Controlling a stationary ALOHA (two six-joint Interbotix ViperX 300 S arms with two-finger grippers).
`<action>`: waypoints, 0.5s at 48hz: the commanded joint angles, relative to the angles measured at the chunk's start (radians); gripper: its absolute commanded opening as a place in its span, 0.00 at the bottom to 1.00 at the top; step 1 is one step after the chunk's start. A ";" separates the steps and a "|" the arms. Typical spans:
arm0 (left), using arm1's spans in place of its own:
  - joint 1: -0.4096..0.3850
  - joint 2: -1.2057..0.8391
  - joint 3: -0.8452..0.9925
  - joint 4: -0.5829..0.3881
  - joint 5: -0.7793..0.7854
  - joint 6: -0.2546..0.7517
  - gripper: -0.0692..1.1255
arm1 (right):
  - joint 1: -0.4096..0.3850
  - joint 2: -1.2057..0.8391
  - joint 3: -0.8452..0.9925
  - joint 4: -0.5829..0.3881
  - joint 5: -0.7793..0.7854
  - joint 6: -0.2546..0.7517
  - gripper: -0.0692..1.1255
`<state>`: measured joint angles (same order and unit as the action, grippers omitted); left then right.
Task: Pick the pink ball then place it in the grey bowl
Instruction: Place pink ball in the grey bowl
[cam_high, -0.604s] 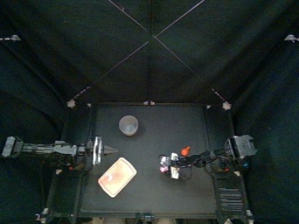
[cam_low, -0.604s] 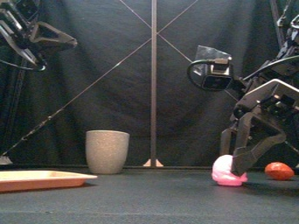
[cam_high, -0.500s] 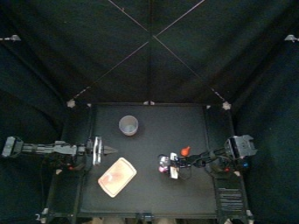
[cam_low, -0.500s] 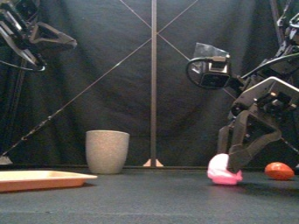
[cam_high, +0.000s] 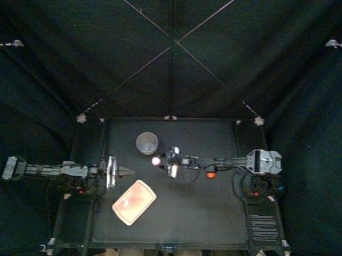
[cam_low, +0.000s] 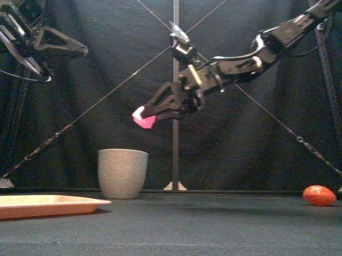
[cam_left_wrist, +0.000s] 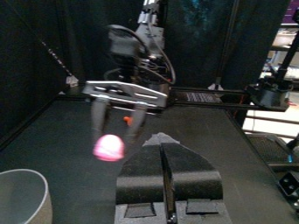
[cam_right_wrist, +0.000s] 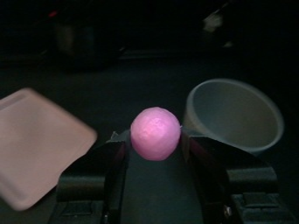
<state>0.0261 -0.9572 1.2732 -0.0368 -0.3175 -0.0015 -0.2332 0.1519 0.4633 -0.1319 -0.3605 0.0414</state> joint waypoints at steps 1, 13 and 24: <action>0.002 0.005 -0.006 -0.008 -0.011 -0.003 0.10 | -0.077 0.071 -0.124 0.002 -0.060 0.002 0.60; 0.003 0.005 -0.002 -0.034 0.005 0.003 0.10 | -0.123 0.222 -0.295 0.041 0.020 0.000 0.61; 0.009 0.005 -0.002 -0.034 0.000 0.005 0.10 | -0.132 0.241 -0.327 0.048 0.121 0.002 0.69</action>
<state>0.0307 -0.9587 1.2855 -0.0690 -0.3114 0.0031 -0.3636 0.4157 0.1595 -0.0874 -0.2516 0.0445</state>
